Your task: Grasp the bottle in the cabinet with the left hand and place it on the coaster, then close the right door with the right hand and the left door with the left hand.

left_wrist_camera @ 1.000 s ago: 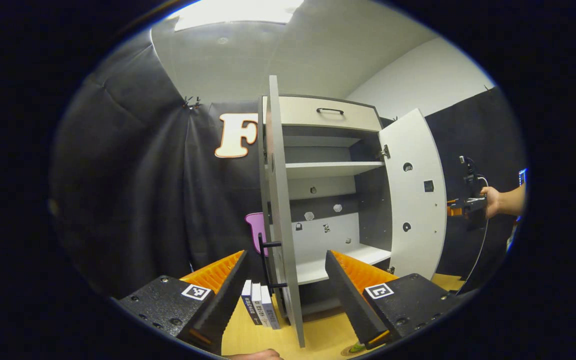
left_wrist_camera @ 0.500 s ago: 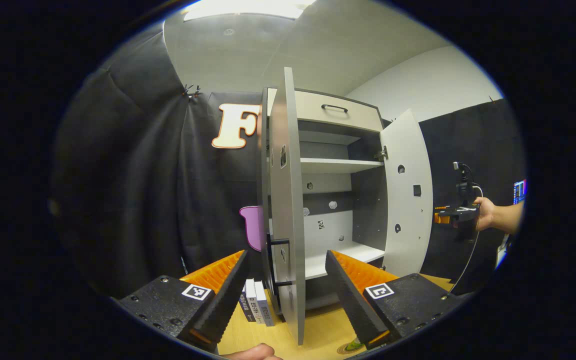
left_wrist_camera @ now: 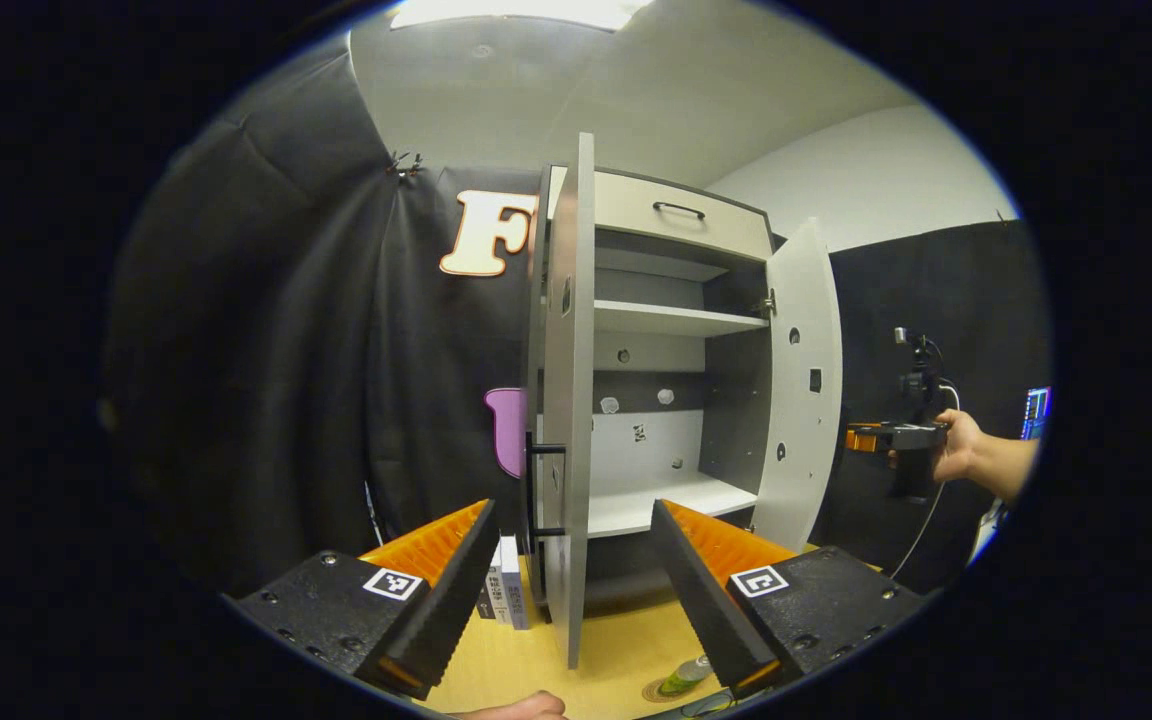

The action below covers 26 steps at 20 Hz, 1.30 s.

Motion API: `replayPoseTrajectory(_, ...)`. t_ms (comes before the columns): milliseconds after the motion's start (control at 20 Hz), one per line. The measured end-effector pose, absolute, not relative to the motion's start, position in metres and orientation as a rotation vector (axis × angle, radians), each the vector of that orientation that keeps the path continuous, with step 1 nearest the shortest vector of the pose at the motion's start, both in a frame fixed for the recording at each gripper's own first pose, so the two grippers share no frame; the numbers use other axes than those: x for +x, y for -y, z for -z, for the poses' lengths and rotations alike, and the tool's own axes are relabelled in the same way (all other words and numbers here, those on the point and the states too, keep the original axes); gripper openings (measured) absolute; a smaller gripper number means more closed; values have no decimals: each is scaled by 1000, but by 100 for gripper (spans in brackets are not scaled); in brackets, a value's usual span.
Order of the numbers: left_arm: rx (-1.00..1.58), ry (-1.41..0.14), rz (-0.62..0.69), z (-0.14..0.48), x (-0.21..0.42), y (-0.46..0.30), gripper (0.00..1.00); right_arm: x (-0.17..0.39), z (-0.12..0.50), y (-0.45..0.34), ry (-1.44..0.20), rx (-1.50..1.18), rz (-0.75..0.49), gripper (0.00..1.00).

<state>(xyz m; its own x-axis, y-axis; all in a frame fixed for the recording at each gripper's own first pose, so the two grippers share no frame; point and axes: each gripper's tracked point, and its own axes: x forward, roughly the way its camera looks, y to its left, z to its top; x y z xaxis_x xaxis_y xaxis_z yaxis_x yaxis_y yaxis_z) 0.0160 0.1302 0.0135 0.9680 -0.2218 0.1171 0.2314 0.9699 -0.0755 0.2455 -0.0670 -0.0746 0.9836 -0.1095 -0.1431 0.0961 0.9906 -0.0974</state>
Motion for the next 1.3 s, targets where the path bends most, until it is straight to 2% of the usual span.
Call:
replayPoseTrajectory(200,-53,158,204,-22,2,-134,95,248,75,60,-154,-102,74,73)
replayPoseTrajectory(450,-71,137,161,-18,-1,-144,94,253,81,35,-155,-79,30,73)
replayPoseTrajectory(600,-78,114,136,-12,8,-156,95,257,84,20,-149,-82,-2,83)
replayPoseTrajectory(650,-82,108,124,-11,9,-160,93,260,85,19,-148,-88,-5,97)
replayPoseTrajectory(750,-94,100,109,-7,10,-166,97,251,83,16,-142,-88,-13,97)
replayPoseTrajectory(800,-97,96,101,-5,11,-171,94,247,82,17,-138,-89,-8,100)
replayPoseTrajectory(850,-100,92,90,-2,13,-176,95,243,79,20,-133,-88,-4,97)
replayPoseTrajectory(900,-101,85,80,2,16,-179,93,239,78,19,-131,-82,-6,98)
replayPoseTrajectory(1000,-100,75,64,7,23,-188,95,229,74,17,-124,-67,-12,99)
replayPoseTrajectory(1100,-101,59,47,15,28,-197,93,214,70,10,-114,-59,-35,97)
replayPoseTrajectory(1200,-102,48,33,21,38,-205,97,196,68,4,-103,-62,-55,97)
replayPoseTrajectory(1300,-101,49,15,22,51,-214,95,178,69,1,-102,-66,-64,100)
